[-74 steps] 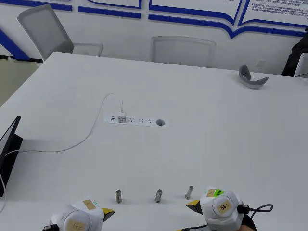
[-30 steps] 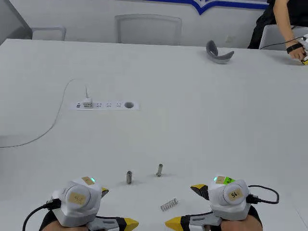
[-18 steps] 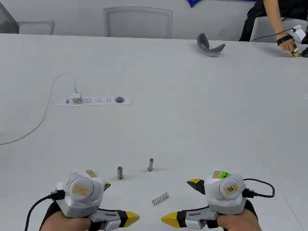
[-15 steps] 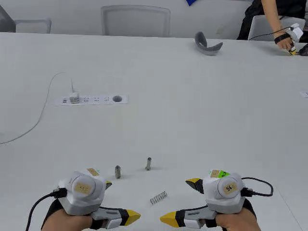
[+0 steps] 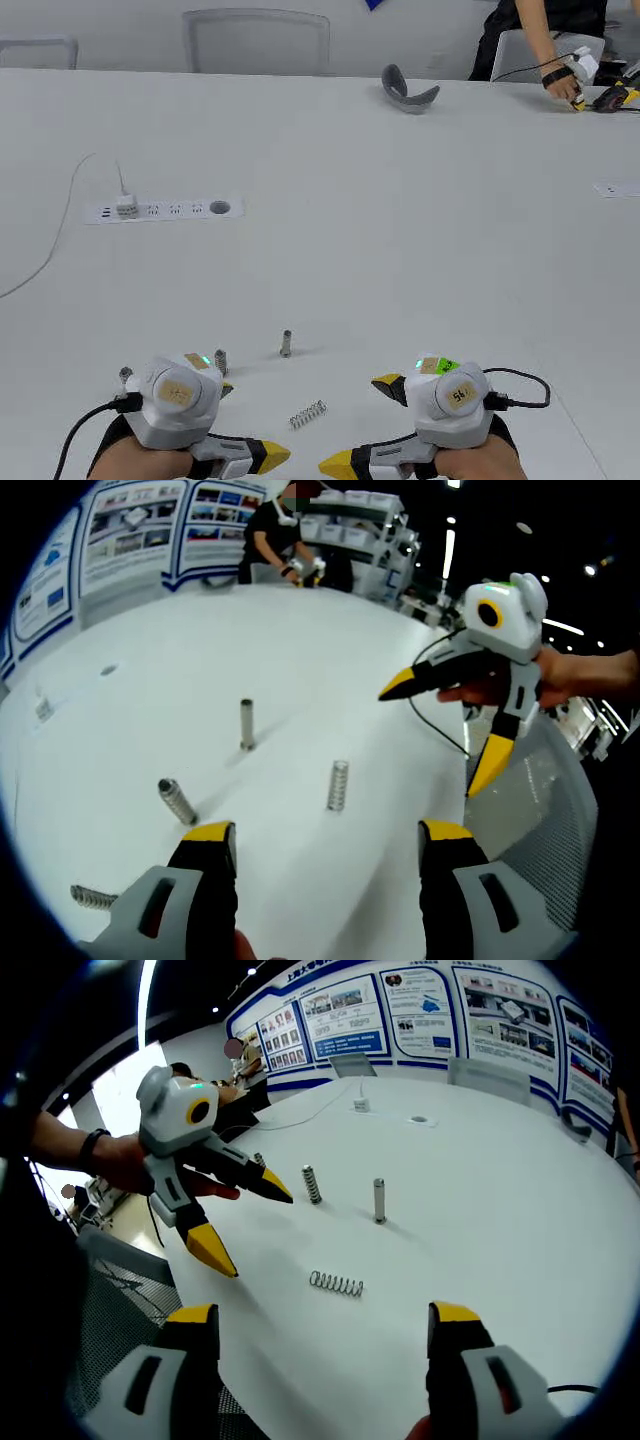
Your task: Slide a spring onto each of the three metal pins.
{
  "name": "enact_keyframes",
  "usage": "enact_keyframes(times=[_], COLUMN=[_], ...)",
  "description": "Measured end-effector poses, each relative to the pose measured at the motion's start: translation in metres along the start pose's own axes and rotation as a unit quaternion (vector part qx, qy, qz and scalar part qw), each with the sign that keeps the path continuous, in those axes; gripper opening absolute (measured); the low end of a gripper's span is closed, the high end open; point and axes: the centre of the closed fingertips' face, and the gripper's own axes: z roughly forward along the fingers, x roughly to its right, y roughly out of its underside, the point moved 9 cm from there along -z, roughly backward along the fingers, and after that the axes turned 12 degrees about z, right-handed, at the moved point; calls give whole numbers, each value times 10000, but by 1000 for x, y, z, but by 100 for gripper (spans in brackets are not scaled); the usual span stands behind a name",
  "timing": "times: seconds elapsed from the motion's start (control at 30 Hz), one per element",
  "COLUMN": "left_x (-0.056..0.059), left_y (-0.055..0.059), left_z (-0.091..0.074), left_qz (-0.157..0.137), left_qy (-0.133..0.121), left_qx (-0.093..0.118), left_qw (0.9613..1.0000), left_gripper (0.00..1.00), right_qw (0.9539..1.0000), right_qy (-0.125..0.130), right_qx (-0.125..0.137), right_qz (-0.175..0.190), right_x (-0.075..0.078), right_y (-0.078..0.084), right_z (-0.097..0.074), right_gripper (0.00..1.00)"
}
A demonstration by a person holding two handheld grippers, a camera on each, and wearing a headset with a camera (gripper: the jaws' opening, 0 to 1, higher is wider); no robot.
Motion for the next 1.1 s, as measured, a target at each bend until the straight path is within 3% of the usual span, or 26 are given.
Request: enact_keyframes(times=[0.5,1.1], left_x=[5,13], left_y=[-10,-8], left_z=[35,60], left_qz=[115,191], left_qy=[175,160], left_qx=[-78,-166], left_qw=[9998,9996], left_gripper=[69,44], right_qw=[9999,9997], right_qy=[-7,-88], right_qx=[-22,-109], right_qz=[107,196], right_x=[0,2], right_y=[5,15], right_z=[-11,-14], right_gripper=[89,88])
